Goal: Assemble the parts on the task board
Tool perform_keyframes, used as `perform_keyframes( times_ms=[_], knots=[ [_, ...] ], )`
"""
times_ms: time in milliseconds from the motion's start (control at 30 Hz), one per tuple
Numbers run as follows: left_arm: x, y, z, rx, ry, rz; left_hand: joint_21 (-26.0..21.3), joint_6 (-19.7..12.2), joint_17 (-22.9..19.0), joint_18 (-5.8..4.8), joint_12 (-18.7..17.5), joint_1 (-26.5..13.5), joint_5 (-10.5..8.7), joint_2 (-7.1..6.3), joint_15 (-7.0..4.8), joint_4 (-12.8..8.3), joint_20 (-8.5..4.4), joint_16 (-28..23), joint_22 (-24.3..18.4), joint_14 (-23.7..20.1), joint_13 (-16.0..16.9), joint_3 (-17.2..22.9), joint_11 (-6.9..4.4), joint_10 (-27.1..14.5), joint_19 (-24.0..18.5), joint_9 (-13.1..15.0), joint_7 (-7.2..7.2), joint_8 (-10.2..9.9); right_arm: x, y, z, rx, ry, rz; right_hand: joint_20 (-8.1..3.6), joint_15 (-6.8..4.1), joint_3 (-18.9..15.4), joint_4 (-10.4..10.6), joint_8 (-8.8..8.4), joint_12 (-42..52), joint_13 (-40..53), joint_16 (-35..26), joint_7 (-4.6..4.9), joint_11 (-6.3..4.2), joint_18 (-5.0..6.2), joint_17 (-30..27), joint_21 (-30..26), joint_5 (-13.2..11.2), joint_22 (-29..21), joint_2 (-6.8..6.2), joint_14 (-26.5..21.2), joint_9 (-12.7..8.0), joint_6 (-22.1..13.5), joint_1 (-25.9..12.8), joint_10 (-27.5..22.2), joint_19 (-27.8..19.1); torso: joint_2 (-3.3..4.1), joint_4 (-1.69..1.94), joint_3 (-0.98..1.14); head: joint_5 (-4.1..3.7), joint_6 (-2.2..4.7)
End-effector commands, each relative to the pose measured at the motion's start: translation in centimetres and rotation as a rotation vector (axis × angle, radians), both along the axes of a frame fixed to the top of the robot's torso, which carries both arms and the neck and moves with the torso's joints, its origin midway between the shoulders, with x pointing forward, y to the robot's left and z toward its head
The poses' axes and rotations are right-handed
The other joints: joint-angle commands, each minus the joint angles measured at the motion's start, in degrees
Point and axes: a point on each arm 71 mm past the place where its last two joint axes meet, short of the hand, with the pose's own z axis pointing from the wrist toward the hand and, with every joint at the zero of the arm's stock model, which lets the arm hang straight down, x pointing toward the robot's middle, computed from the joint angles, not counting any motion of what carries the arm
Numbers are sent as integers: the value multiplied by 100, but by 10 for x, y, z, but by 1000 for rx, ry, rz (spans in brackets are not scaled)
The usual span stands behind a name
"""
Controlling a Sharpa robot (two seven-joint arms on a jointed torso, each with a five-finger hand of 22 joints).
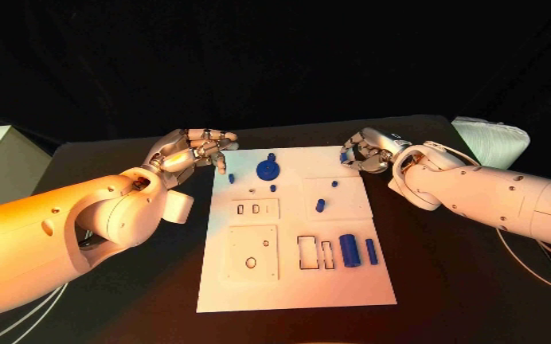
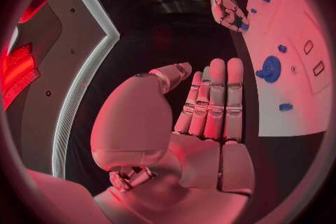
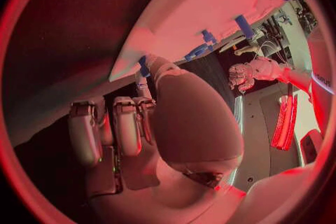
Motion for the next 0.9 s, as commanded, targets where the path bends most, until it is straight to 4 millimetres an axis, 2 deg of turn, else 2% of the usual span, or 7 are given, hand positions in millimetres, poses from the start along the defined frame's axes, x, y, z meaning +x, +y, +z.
perform_keyframes(
  times_ms=[33,433,733,900],
  knots=[
    [-1,-2,1,-8,-3,-19,21,-27,-6,89,-27,43,-26,15,-12,9,1,18,7,-31,-7,35,-10,-34,-38,6,5,18,0,2,-1,-2,5,17,-34,-39,32,4,36,35,1420,33,-1,-41,-17,1326,15,-29,1444,46,563,6,35,-14,512,557,2,0,0,-3,-7],
    [-1,-1,1,-6,-2,-19,21,-27,-6,89,-27,43,-26,15,-12,9,1,18,7,-31,-7,35,-10,-34,-38,6,5,18,0,4,-1,1,3,10,-56,-59,115,27,64,47,1430,35,-22,-60,-19,1333,25,-56,1452,35,565,7,74,-68,522,563,-1,4,-3,-2,-18],
    [-1,-1,1,-5,0,-20,42,-33,-12,89,-26,42,-27,16,-10,3,2,22,17,-35,-6,44,-8,-37,-54,13,7,24,-2,6,1,25,-10,1,-173,-193,444,-79,389,96,1472,35,-217,-229,-29,1338,59,-44,1481,161,567,142,413,-82,566,581,-4,1,3,2,-19],
    [-1,-1,1,-5,1,-20,42,-33,-12,89,-26,42,-27,16,-10,3,2,22,17,-35,-6,44,-8,-37,-54,13,7,24,-4,9,3,47,-17,-9,-211,-233,505,-119,493,114,1487,34,-269,-276,-38,1335,93,-30,1508,165,567,197,458,-127,581,599,-3,-4,4,3,-16]
  ],
)
